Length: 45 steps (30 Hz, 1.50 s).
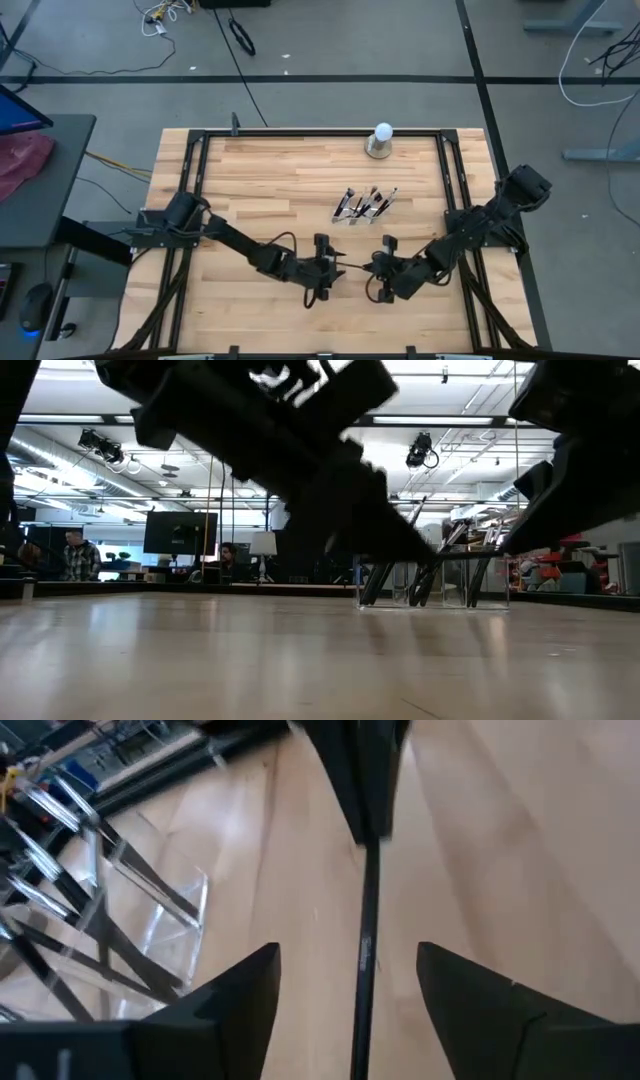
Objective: Put items in baskets/containers
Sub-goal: Put the black eyeshadow brush into the transparent organizer
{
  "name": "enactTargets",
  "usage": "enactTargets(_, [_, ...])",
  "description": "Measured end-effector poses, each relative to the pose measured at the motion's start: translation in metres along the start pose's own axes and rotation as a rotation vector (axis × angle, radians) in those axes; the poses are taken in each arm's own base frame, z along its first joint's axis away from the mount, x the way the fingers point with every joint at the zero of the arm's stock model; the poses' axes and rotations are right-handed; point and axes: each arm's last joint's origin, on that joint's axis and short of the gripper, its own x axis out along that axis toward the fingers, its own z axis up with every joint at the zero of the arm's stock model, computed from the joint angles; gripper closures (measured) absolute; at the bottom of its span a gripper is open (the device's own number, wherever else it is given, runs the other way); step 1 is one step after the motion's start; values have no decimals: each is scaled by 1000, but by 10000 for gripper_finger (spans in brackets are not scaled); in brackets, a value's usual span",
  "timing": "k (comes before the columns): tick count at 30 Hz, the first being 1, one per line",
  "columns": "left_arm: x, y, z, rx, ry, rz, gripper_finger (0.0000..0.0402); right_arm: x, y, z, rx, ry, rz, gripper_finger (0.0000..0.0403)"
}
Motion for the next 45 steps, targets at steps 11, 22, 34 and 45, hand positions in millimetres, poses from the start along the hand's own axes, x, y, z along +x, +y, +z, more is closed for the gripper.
enactTargets(11, [3,-2,-9,4,53,-16,283,3,1,3,-7,-4,7,400])
enactTargets(22, [5,0,-13,-145,94,-31,385,-1,0,4,-36,-4,4,364])
enactTargets(34, [-12,-16,-5,-307,-10,250,387,-38,-6,-13,43,88,-78,194])
enactTargets(45, [-30,-28,33,-286,-318,145,385,-29,27,-33,84,-589,47,186])
